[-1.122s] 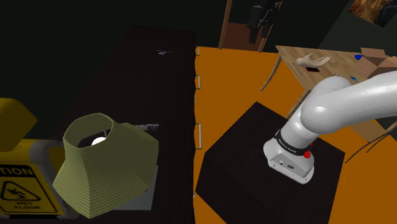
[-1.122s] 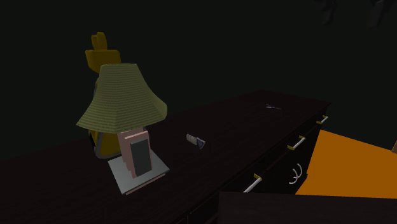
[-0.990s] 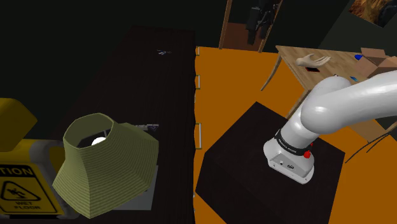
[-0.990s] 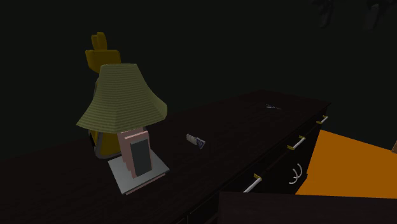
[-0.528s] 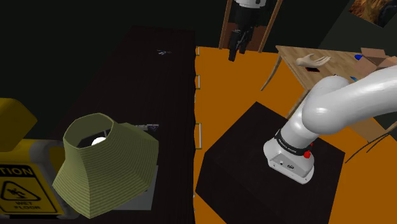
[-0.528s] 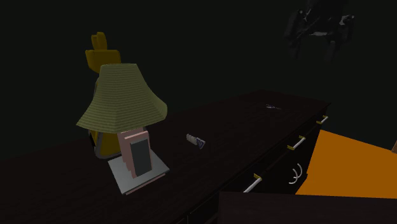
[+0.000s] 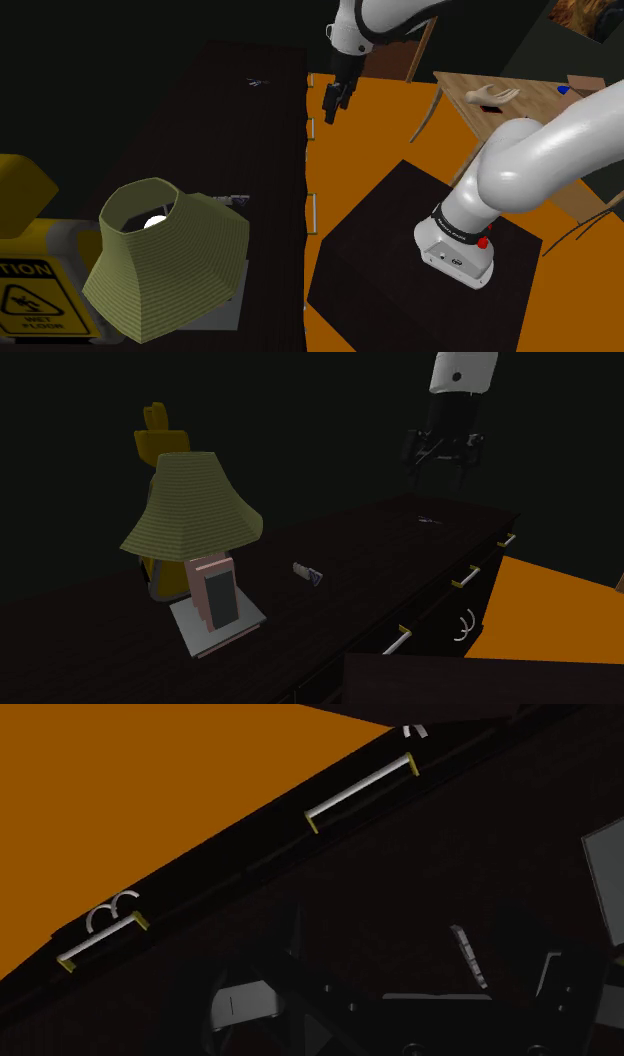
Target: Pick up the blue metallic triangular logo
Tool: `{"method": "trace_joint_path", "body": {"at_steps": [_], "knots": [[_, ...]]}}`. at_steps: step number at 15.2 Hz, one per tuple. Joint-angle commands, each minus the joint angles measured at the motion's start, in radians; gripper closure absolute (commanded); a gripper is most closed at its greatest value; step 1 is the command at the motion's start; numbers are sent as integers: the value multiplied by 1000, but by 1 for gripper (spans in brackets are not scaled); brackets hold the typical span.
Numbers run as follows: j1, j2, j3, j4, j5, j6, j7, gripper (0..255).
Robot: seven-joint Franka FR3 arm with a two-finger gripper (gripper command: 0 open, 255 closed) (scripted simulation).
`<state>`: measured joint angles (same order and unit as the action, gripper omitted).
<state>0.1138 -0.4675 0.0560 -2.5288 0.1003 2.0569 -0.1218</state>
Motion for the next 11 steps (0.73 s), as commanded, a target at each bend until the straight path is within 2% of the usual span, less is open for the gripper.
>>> {"method": "trace_joint_path", "body": {"at_steps": [1, 11], "knots": [[17, 54, 14, -8, 8, 80, -12, 0], [82, 399, 80, 54, 11, 438, -61, 0]]}}
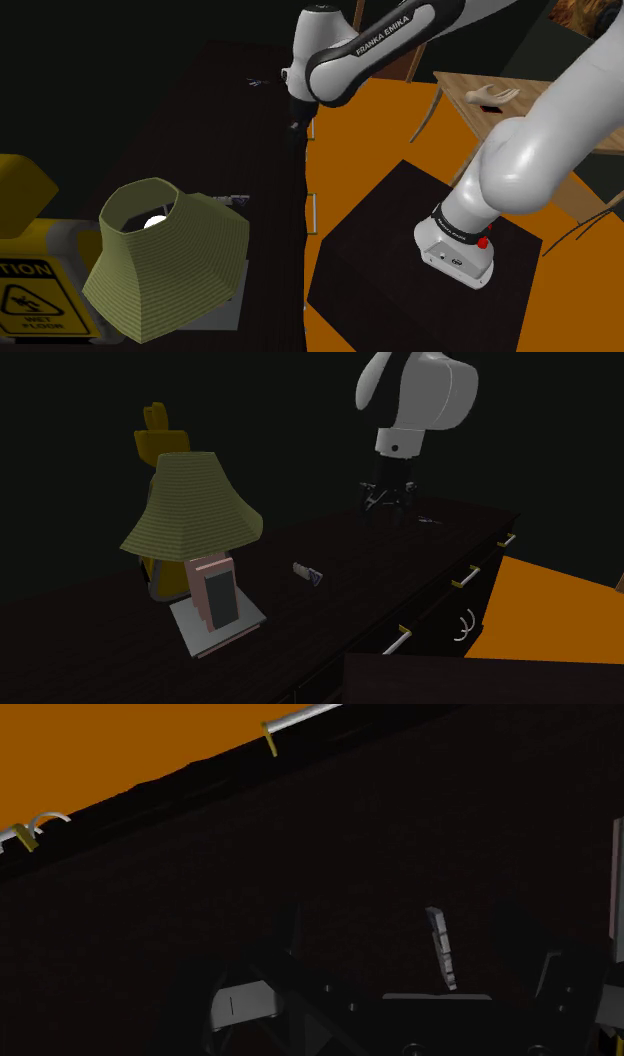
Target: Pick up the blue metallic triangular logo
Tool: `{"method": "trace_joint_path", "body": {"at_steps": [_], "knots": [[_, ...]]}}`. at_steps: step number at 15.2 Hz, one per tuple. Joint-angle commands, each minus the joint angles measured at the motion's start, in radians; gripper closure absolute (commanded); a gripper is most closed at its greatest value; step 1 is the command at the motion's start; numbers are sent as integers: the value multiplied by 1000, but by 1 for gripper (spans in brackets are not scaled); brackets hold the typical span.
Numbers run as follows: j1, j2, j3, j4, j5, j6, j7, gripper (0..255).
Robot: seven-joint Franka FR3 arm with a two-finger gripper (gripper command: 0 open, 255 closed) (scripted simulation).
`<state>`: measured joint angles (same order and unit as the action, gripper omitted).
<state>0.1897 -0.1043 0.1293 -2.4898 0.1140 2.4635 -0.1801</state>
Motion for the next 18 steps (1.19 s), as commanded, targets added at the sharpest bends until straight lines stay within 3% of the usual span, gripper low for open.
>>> {"method": "trace_joint_path", "body": {"at_steps": [1, 9, 18], "knots": [[11, 73, 13, 28, -8, 62, -5, 0], [68, 371, 40, 180, -99, 264, 11, 0], [184, 693, 6, 436, -213, 391, 33, 0]]}}
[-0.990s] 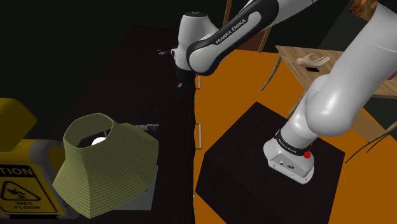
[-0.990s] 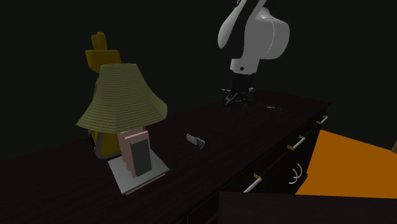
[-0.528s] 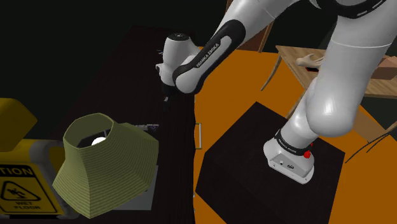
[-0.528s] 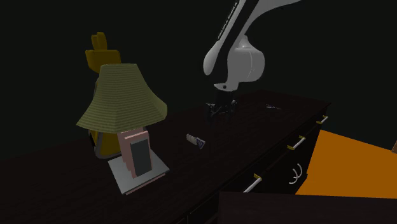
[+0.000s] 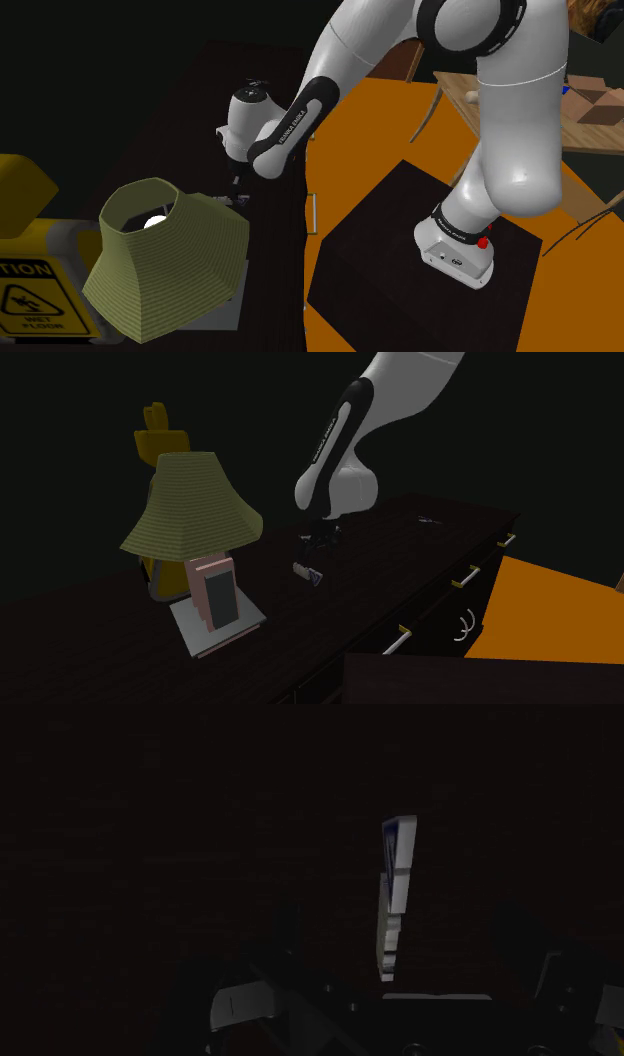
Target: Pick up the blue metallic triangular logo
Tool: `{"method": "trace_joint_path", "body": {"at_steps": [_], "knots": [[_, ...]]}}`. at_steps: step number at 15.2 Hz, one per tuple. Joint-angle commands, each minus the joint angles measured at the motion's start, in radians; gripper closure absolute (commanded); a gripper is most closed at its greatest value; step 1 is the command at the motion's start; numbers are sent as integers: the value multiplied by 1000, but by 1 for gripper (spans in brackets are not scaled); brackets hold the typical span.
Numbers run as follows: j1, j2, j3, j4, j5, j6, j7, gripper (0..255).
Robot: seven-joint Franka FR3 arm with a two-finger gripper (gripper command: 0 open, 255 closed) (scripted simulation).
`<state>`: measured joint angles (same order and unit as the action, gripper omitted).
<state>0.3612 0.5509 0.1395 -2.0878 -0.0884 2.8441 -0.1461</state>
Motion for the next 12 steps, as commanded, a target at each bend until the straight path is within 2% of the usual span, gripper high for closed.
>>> {"method": "trace_joint_path", "body": {"at_steps": [1, 11, 12], "knots": [[26, 73, -9, 68, -20, 19, -1, 0], [47, 181, -29, 116, -33, 82, 5, 0], [47, 180, -29, 114, -33, 83, 5, 255]]}}
